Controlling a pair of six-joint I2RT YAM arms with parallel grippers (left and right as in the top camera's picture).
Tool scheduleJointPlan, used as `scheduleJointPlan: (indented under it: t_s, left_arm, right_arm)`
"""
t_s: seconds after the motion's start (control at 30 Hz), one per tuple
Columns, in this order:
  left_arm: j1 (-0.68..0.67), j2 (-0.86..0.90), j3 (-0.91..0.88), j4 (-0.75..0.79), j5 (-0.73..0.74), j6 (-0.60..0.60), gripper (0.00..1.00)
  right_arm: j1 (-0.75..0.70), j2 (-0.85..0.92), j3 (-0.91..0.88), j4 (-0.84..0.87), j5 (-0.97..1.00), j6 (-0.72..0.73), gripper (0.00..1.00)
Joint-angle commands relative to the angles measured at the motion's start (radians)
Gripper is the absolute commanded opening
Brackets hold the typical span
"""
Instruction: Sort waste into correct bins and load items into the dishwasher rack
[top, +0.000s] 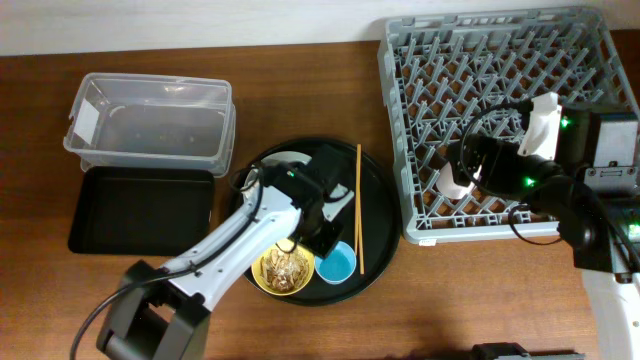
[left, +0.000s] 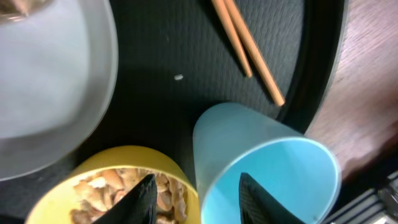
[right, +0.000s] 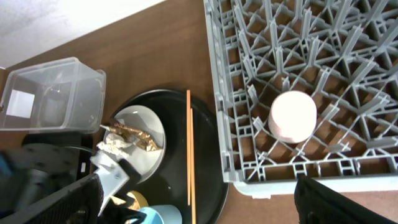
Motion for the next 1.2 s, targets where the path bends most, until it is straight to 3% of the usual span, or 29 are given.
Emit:
scheduleJointPlan:
  t_s: [0.0,0.07,0.2,0.27,0.33,0.37,0.47,0.57,0.73,0.93,0.97,1.0,1.03,1.07,1.17]
  left_arm:
    - [-0.037,-0.007,-0.061,0.036,-0.022,-0.014,0.22]
    - [-0.036,-0.007,-0.061,0.064,-0.033,-0.014,0.01]
    - [0.022,-0.052,0.087,-0.023,0.030,-0.029,0.00]
    - [0.158,-0.098,0.194,-0.038,0.273,-0.001,0.00]
    - [0.343,-0.102,0.248,0.006,0.706,0.032,0.00]
    - [0.441,-0.101,0.248,0.030,0.957,0.032,0.00]
    - [0.534,-0.101,0.248,0.030,1.295,0.032,0.00]
    - [0.534,-0.101,0.248,0.030,1.381,0.031,0.00]
    - [0.533,-0.101,0.248,0.019,1.393,0.031,0.00]
    - [0.534,-0.101,0.248,0.027,1.385,0.032,0.00]
    - [0.534,-0.101,0.248,0.027,1.368,0.032,0.04]
    - [0.534,-0.101,0.248,0.026,1.347,0.032,0.28]
    - [0.534,-0.101,0.248,0.026,1.252,0.032,0.74]
    - [0.534,-0.101,0.248,0.023,1.132,0.032,0.99]
    - [0.534,-0.101,0.248,-0.021,0.681,0.031,0.99]
  right_arm:
    - [-0.006,0.008,0.005,-0.009,-0.012,0.008,0.99]
    - [-0.006,0.010,0.005,-0.021,-0.012,0.008,0.99]
    - [-0.006,0.010,0.004,-0.058,-0.012,0.008,0.99]
    - [-0.005,0.011,0.004,-0.071,-0.066,-0.061,0.99]
    - [-0.005,0.015,0.004,-0.081,-0.449,-0.376,0.99]
    - [0.005,0.026,0.004,-0.072,-0.539,-0.390,0.99]
    - [0.117,0.073,0.004,0.007,-0.651,-0.386,1.00]
    - [0.266,0.126,0.004,0.166,-0.712,-0.386,0.99]
    - [0.299,0.177,0.004,0.409,-0.765,-0.277,0.98]
    - [0.343,0.183,0.004,0.441,-0.824,-0.277,0.55]
    - [0.325,0.181,0.004,0.434,-0.819,-0.277,0.52]
    - [0.301,0.179,0.004,0.423,-0.819,-0.277,0.50]
    - [0.256,0.168,0.004,0.404,-0.819,-0.277,0.47]
    - [0.200,0.153,0.004,0.377,-0.819,-0.277,0.47]
    - [-0.008,0.104,0.004,0.232,-0.777,-0.277,0.47]
